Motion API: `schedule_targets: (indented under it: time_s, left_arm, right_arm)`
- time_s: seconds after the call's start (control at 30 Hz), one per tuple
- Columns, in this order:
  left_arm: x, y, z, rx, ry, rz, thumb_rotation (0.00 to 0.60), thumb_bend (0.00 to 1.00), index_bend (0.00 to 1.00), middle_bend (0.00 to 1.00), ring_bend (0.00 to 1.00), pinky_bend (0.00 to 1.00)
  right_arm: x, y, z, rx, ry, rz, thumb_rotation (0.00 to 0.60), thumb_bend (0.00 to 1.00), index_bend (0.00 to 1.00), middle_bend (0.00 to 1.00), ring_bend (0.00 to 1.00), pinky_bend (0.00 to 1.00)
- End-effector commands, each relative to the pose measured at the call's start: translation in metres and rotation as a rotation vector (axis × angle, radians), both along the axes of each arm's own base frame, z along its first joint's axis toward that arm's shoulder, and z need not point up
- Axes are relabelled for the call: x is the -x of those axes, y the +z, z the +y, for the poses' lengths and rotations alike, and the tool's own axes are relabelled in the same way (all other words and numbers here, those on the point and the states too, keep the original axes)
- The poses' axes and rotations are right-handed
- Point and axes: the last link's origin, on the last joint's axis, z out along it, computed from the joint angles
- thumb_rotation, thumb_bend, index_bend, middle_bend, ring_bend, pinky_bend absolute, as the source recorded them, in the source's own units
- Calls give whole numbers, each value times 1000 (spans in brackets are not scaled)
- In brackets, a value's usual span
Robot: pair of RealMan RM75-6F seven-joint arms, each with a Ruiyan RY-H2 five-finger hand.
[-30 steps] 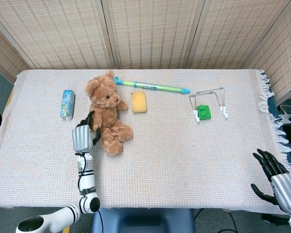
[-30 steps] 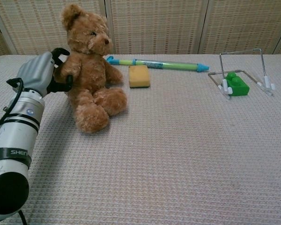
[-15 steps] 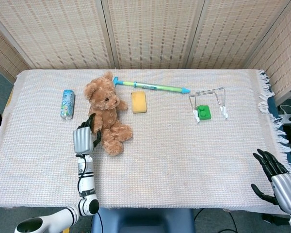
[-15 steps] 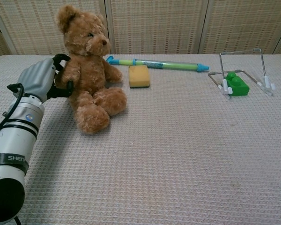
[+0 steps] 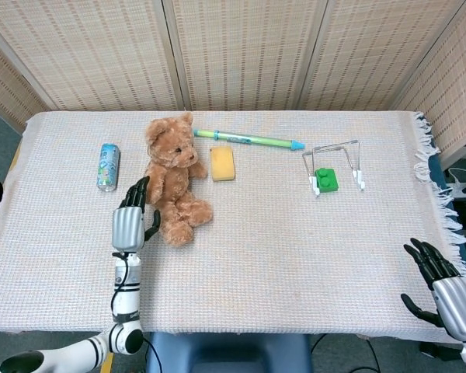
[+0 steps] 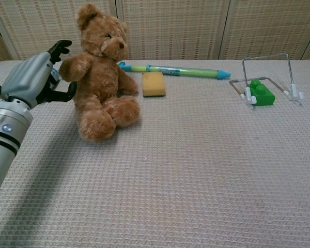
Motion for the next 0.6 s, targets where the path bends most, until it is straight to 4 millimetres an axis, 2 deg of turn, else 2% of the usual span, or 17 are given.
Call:
schedule_targets:
  time_s: [0.03,0.2,0.37,0.5,0.6]
  left_arm:
    - [25,18,-24,24,-28,36,600,452,0,16,68,334]
    - [64,46,-66,44,-68,36,600,451,0,15,62,325]
    - [92,63,-112,106,-95,30,600,445,0,25,62,325]
    - [101,69,-130,169,-72,11,600,448,0,34,63,326]
    - [101,72,-133,216,-65,32,600,449,0,33,69,329]
  right_arm:
    - [0,0,0,-2,-1,1,600,184,0,0,0,209]
    - [0,-1,0,8,-2,1,600,184,0,0,0,209]
    - [-1,-5,0,11,-3,13,600,184,0,0,0,209]
    - [-1,-9,-1,3,-7,29,600,184,0,0,0,209]
    - [0,-12,-1,-6,-11,42,600,184,0,0,0,209]
